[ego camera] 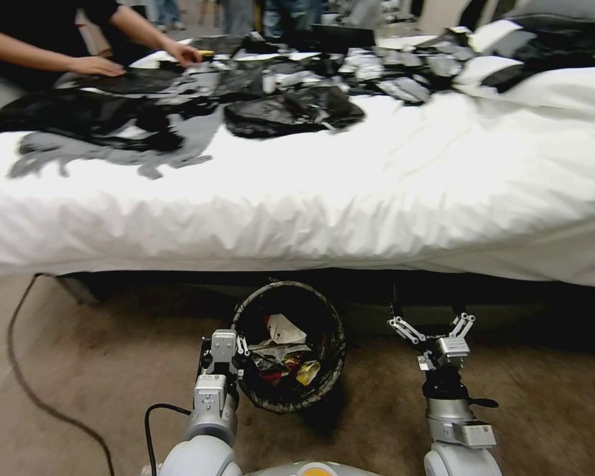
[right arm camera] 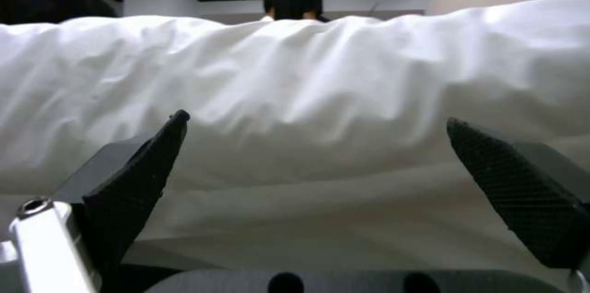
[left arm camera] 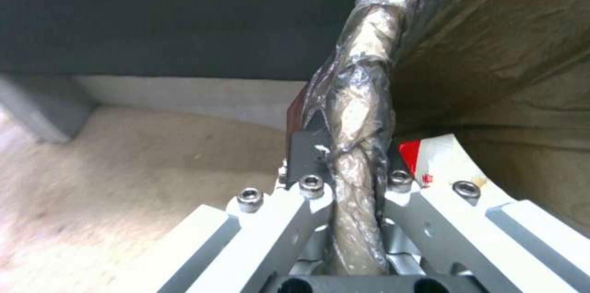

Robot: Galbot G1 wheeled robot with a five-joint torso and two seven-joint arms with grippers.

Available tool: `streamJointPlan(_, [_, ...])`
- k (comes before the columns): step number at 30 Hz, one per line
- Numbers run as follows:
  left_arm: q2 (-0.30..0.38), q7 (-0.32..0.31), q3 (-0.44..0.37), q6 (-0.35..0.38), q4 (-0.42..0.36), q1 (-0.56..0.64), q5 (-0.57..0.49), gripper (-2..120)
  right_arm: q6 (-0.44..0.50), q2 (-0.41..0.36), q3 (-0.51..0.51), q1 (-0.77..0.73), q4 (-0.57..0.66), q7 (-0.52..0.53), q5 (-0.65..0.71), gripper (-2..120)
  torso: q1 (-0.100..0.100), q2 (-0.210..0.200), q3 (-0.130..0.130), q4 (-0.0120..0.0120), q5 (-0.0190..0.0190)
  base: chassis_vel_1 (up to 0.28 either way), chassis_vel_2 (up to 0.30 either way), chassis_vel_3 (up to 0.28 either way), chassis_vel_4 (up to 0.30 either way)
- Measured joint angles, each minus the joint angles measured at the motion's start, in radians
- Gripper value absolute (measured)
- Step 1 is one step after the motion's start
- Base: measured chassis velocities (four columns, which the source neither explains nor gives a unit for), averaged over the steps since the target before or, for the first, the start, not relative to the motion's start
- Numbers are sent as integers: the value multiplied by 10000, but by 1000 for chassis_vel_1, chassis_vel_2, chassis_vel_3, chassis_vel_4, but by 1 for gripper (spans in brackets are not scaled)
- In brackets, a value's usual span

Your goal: Pick up the trash bin, then pick up the garbage from the floor and place it into the trash bin.

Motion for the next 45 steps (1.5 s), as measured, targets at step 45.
streamJointPlan(45, [-48, 34, -35, 30, 20, -62, -30, 0, 41, 0, -7, 61, -92, -76, 4, 100, 0, 0, 0, 2, 0, 126, 128, 121, 125])
